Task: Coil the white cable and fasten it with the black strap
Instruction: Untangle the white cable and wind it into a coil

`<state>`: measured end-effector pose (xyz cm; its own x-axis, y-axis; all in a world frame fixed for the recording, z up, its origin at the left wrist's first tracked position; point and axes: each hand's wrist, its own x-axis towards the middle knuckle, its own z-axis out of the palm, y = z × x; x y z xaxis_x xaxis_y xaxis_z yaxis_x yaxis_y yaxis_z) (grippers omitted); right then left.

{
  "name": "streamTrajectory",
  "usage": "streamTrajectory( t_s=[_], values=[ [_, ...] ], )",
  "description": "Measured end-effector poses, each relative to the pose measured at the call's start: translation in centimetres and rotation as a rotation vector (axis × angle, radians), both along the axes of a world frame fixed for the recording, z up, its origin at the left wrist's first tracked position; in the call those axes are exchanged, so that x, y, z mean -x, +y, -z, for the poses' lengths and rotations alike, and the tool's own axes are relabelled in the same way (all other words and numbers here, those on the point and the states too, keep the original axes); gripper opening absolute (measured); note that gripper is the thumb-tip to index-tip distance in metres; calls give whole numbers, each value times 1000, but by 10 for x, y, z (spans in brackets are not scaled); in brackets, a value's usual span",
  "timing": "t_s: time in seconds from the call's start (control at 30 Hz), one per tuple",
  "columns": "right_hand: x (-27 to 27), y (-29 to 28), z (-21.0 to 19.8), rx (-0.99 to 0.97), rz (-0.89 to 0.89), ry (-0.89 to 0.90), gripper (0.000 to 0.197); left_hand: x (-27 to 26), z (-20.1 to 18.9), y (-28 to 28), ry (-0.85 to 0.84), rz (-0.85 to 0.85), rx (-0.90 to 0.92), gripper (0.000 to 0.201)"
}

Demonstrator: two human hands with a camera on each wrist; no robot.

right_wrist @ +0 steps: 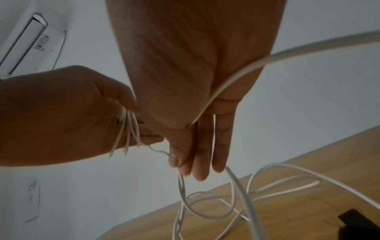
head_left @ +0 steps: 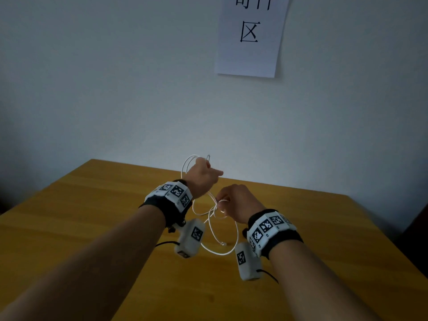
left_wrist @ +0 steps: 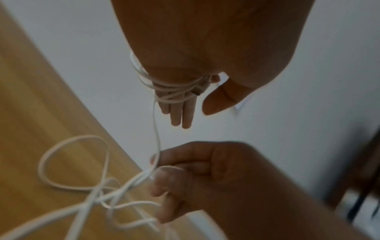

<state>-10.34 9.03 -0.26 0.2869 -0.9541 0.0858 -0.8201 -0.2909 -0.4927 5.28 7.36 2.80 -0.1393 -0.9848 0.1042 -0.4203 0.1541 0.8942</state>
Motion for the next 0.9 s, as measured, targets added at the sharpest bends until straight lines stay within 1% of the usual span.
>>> streamTrajectory(
  t_s=[0.03,0.07,0.1,0.17,0.23,0.3,0.37,0.47,0.57,0.67,0.77,0.83,0.9],
  values=[
    [0,1,-2,5,9,7,21,1,3,1,-149,13,35,25],
    [0,2,-2,14,9,16,23,3,4,3,-275,29,55,24],
    [-1,3,-4,25,12,28,25,4,6,5,-376,52,71,27],
    [0,7,-7,51,23,51,28,4,9,6,-553,81,78,31],
    [2,8,-8,95,48,53,27,2,10,8,-706,85,85,30],
    [6,6,-7,120,84,43,25,-1,12,8,-820,65,86,29],
    [9,3,-4,139,124,43,23,-4,14,6,-867,60,77,35],
    [14,-1,0,166,202,82,23,-8,18,0,-936,53,72,52],
    [20,-2,3,177,301,123,37,-15,23,-5,-989,11,39,56],
    [24,-1,-2,187,407,165,24,-22,25,-7,-1011,-29,15,53],
    [27,0,-3,182,480,184,18,-24,22,-5,-1048,-113,49,56],
    [30,0,-3,181,516,196,18,-23,18,-4,-976,-181,60,59],
    [30,0,-4,167,536,219,16,-22,15,-4,-845,-263,67,56]
  ],
)
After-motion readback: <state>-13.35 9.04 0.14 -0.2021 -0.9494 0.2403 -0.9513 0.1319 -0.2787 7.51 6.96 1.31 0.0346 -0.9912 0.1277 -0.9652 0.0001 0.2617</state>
